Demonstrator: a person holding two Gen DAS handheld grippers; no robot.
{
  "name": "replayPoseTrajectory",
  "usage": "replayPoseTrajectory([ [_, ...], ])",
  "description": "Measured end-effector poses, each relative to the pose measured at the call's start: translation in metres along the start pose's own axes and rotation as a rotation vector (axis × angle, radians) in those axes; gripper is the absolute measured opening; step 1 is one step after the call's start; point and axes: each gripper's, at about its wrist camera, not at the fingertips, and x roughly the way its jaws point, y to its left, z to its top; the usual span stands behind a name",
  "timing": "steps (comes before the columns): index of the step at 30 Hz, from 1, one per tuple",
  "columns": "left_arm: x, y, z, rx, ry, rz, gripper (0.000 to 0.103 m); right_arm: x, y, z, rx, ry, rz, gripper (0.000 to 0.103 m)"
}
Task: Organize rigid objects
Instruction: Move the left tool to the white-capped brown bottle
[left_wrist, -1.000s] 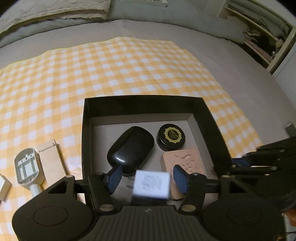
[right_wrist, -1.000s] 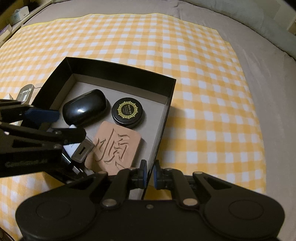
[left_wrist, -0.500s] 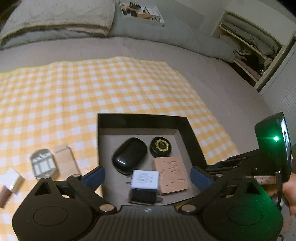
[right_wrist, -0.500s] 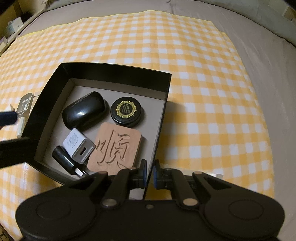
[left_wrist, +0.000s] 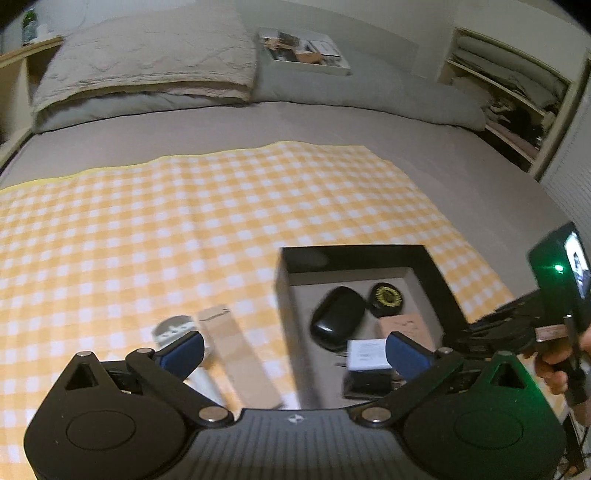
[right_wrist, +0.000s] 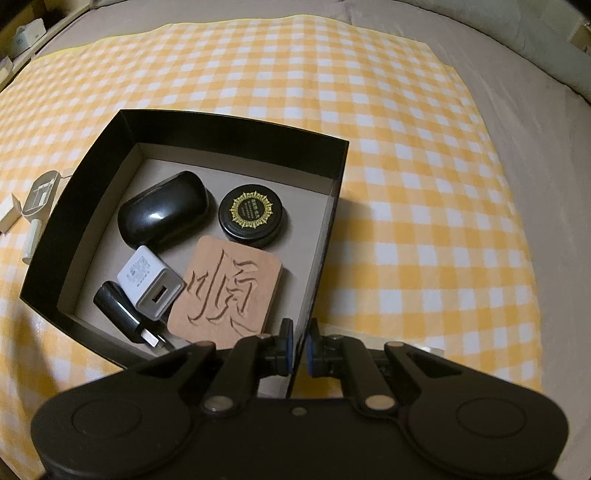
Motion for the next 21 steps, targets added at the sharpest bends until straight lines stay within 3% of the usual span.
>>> replayPoseTrajectory([
  [21,-0.035,0.104,-0.020,-0.013,-0.039,0.202,0.103,0.000,-0.001,0.002,0.029,0.003,-0.014,0.006],
])
